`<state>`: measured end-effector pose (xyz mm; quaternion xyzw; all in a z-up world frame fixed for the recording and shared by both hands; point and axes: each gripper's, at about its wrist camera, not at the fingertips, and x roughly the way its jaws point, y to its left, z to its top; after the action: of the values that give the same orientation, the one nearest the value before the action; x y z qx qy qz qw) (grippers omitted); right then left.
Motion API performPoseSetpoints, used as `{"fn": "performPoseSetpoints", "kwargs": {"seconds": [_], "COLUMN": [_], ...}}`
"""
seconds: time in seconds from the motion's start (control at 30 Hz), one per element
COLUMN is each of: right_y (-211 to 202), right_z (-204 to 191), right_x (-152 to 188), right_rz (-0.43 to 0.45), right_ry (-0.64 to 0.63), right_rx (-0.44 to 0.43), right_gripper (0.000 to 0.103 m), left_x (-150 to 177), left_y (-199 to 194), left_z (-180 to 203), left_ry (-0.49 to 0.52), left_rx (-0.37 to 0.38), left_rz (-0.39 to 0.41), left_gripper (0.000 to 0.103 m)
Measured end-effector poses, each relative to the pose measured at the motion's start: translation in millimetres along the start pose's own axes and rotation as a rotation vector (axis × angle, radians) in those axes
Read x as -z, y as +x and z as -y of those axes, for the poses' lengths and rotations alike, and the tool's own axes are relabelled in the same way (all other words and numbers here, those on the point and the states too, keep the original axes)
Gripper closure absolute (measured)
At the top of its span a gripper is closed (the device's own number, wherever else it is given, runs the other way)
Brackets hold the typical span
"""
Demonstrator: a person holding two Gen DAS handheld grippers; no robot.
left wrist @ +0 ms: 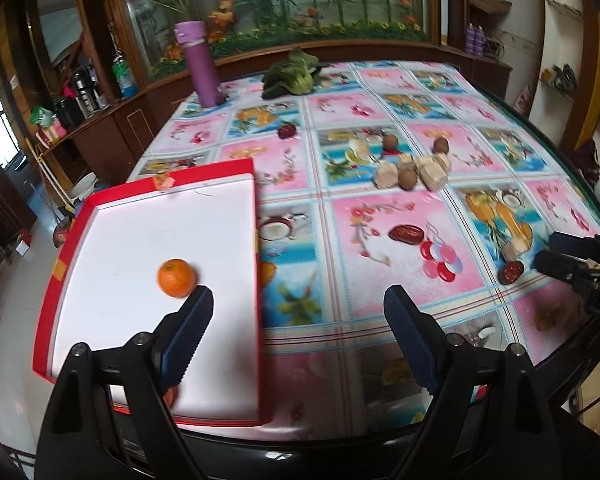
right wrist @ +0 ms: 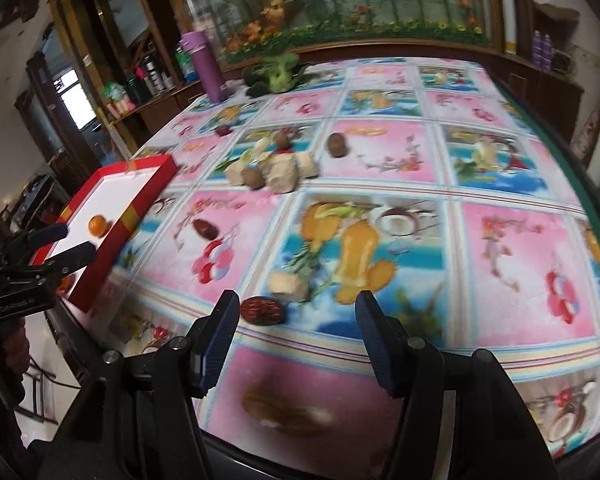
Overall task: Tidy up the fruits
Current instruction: 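Grasp a red date with the right gripper while the left gripper grasps another red date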
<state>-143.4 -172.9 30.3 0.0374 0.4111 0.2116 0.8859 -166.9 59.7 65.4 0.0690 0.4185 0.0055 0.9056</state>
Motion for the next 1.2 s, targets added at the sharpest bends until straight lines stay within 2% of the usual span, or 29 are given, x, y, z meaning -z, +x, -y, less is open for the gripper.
{"fn": "performPoseSetpoints", "kwargs": {"seconds": [0.07,0.17,0.27,0.37,0.53,0.57,0.7,0.87,0.97,1.1,1.17,1.2], "right_y": [4,8,13,23,28,29,32,31,29,29,29,29], "right_z": [-7,-11,-10,-13,-22,-24,-21,-1,5,4,5,5], "right_x": [1,3,6,9,8,8,4,-2,-1,-1,-1,-1], "right_rz": [-0.006,-0.006,-0.037,-0.069,-0.060,-0.058,-0.051,-0.037,-0.033,-0.033,-0.031,-0.031], "right_ry": [-0.032,-0.071,-0.060,-0.061,-0.092,-0.107,-0.105,-0.042,-0.027,-0.035,-0.032,-0.031], "right_rx": [-0.024,-0.009,-0.041,-0.030,-0.019,-0.003,0.016,0.045,0.030,0.027,0.017,0.013], "right_gripper": [0.043,0.043,0.044,0.055,0.073,0.074,0.074,0.074,0.074,0.074,0.074,0.074], "left_x": [0,-2,-3,-4,-9,-11,-24,-39,-44,-48,-48,-47], "left_y": [1,2,4,7,14,16,24,47,67,87,96,96], "left_z": [0,-2,-3,-2,2,3,7,32,47,56,57,58], "left_ry": [-0.002,-0.009,-0.013,-0.011,0.002,0.004,-0.007,0.034,0.011,-0.044,-0.059,-0.058], "left_rx": [-0.006,-0.019,-0.020,-0.016,-0.007,-0.001,0.044,0.094,0.157,0.161,0.155,0.149], "left_rz": [-0.006,-0.008,-0.010,-0.016,-0.029,-0.029,-0.037,-0.073,-0.131,-0.153,-0.182,-0.166], "left_gripper": [0.016,0.016,0.016,0.016,0.016,0.016,0.016,0.016,0.016,0.017,0.031,0.031]}}
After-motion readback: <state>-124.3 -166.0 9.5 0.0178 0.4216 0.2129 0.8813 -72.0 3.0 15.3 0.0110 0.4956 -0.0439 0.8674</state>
